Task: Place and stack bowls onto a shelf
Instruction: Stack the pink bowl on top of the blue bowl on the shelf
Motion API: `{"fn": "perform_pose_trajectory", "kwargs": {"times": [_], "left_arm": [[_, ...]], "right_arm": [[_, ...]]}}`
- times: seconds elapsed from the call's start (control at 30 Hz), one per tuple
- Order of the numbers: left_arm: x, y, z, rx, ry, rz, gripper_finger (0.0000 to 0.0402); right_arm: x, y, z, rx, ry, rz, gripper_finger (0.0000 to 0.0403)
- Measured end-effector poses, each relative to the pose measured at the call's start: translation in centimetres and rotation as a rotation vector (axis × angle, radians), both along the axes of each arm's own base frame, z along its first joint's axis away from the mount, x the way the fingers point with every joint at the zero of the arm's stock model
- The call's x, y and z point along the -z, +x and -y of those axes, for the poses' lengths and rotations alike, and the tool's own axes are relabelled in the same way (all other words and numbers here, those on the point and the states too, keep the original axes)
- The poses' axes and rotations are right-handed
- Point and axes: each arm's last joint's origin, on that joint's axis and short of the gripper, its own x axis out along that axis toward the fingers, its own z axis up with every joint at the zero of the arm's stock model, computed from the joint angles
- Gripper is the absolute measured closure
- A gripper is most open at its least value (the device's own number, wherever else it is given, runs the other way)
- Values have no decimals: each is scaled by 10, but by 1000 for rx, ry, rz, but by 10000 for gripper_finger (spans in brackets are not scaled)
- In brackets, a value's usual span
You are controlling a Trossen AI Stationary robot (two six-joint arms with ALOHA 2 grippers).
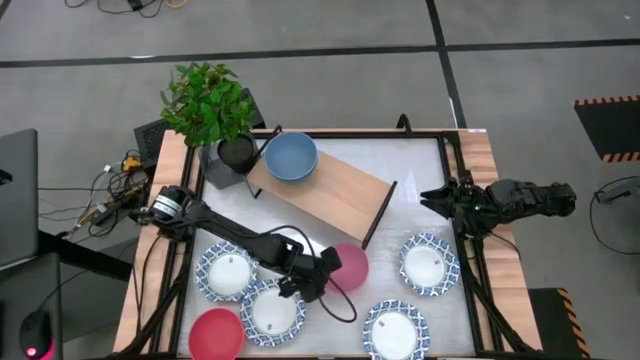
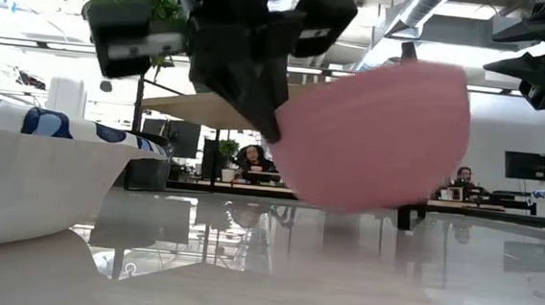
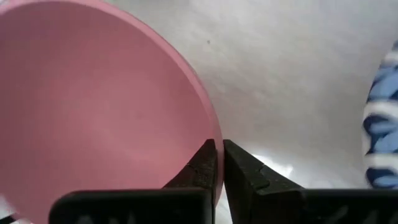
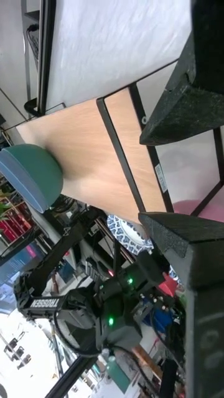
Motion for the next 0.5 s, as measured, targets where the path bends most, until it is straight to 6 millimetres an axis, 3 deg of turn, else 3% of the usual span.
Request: {"fn": "perform_pose_trajectory", "kwargs": {"times": [0.33, 0.5], "left_arm": [[-31, -5, 8, -112, -163, -178, 401], [-62, -9, 10, -180, -234, -283, 401]], "right_arm": [[0, 0, 0, 0, -1, -3, 191], [0, 0, 0, 0, -4, -3, 191]]}}
